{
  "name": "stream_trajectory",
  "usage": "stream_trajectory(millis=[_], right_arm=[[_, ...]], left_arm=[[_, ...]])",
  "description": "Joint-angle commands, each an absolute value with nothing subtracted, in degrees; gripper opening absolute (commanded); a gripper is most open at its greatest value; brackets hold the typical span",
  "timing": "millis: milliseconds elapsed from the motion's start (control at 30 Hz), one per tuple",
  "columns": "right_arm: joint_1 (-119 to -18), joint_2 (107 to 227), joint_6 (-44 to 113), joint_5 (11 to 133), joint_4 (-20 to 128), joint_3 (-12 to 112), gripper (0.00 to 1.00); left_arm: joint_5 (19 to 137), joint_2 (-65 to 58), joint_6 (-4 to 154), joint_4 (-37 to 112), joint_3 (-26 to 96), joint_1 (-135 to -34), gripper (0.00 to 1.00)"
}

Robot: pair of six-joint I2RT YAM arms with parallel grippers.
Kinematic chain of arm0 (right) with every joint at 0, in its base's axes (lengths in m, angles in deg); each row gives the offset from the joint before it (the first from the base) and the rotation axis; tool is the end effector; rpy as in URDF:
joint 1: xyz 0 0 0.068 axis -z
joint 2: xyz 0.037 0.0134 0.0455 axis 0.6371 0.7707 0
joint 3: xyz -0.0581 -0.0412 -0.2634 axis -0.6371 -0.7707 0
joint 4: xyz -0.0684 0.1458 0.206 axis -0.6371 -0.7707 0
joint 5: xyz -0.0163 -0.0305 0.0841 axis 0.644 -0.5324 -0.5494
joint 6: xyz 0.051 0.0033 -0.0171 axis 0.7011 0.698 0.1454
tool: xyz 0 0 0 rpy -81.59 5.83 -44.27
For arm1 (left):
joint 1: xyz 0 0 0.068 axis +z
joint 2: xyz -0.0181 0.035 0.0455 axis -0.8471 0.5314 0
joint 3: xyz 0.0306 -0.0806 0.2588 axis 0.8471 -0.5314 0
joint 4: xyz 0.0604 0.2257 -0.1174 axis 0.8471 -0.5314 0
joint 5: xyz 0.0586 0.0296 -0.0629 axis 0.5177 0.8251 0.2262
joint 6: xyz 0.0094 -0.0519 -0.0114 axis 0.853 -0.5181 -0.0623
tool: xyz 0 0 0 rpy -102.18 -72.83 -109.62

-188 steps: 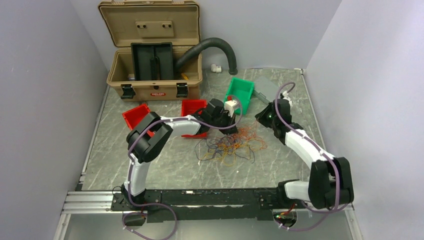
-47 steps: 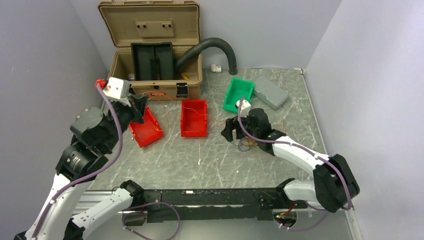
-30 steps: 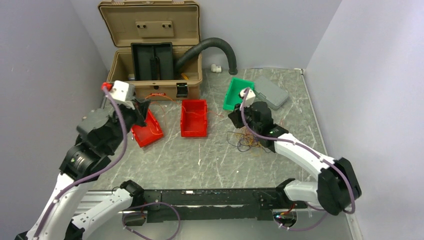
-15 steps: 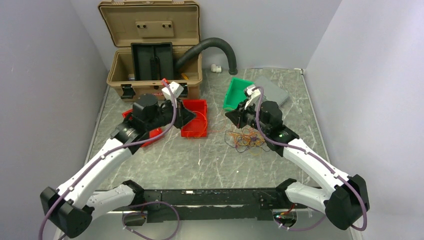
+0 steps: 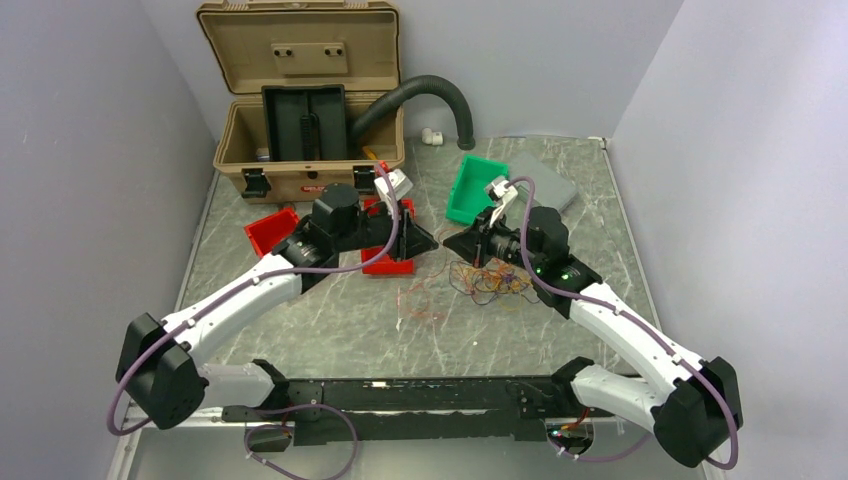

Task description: Untangle the cables

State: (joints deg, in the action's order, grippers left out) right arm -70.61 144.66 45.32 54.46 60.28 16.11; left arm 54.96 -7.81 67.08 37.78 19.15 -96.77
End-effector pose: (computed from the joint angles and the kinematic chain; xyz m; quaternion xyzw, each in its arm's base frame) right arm 0.1965 0.1362 0.3032 -0.2278 0.7341 0.4092 0.4917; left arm 0.2123 -0.1949 0.3374 0.2952 0.7092 -0.4775 0.4265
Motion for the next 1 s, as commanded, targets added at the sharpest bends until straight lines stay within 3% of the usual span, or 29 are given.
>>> stream_trajectory(millis=[0,333,733,800,933,967], right_arm=[[-70.9,144.3,46.2,51.1,61.4,18.0,0.0],[-70.9,143.8,45.8,48.7,60.3,18.7,0.0],[-70.9,143.1,45.1,45.6,59.5,18.8,0.0],[-70.9,142.9,44.8,45.2,59.2,18.8,0.0],[-70.9,143.0,44.4,45.5,58.5,19.0,0.0],[-70.9,142.9,44.2,46.0,58.1,19.1,0.0]], left_arm=[[51.9,-6.1,67.0,42.7,22.0,-97.3,0.33],[52.1,-4.7,68.7,42.8,22.1,-97.6,0.52],[56.0,0.0,68.4,41.6,23.6,-97.6,0.53],[55.1,0.4,68.1,42.9,23.6,-97.6,0.46],[53.1,0.6,66.8,46.1,23.1,-97.5,0.01],[53.5,0.2,66.6,46.5,22.8,-97.5,0.0]])
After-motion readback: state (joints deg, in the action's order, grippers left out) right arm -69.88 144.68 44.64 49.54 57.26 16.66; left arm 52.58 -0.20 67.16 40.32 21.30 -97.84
